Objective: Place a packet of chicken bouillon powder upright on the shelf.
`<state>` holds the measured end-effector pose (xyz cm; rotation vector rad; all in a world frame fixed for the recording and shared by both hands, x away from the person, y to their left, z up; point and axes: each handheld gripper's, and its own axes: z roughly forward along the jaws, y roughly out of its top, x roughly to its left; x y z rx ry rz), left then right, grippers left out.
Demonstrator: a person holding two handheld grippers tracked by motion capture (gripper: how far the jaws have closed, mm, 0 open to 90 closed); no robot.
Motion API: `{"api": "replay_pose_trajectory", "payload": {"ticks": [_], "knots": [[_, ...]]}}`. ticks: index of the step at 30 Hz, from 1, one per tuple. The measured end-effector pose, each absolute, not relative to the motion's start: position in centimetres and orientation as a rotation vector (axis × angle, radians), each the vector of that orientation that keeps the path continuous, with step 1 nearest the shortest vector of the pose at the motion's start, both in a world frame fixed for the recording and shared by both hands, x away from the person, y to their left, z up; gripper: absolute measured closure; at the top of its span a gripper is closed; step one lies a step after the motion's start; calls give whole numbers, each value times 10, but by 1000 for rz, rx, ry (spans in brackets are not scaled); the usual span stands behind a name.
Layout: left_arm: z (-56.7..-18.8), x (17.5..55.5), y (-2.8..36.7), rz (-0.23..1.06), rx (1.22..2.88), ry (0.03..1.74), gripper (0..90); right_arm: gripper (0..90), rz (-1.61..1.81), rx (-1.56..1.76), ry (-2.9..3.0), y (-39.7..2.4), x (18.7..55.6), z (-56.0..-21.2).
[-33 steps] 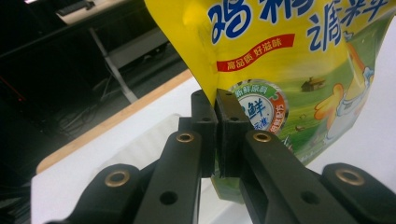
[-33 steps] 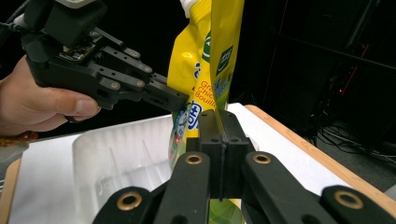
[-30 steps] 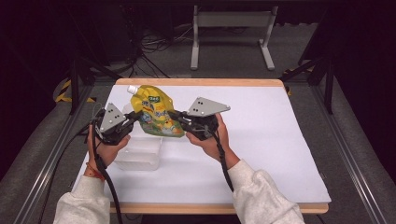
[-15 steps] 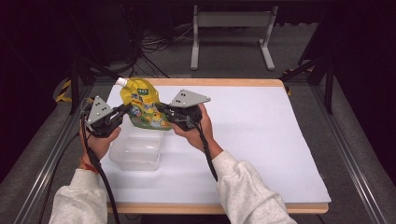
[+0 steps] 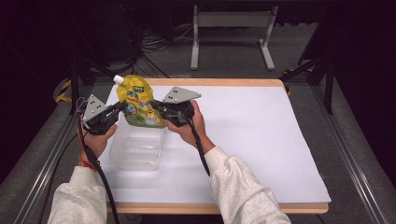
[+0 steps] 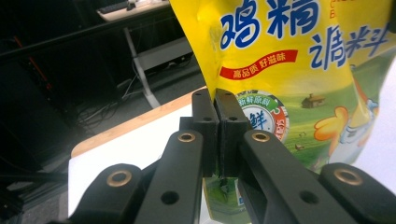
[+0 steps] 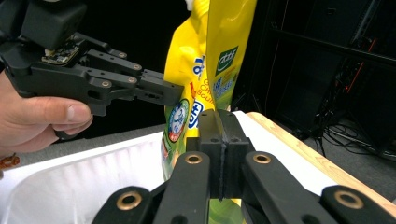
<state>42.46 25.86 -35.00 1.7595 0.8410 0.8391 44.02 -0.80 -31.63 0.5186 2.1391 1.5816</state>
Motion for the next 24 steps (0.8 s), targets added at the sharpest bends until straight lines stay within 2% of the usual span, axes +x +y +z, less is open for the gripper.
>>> {"api": "replay_pose_trajectory", "payload": {"ticks": [6,24], "knots": [[-359,429,262,805,1738,860,884,900,1577,539,2135,-5,445,-322],[-366,435,265,809,1727,869,886,900,1603,591,2114,-2,458,-334]]}}
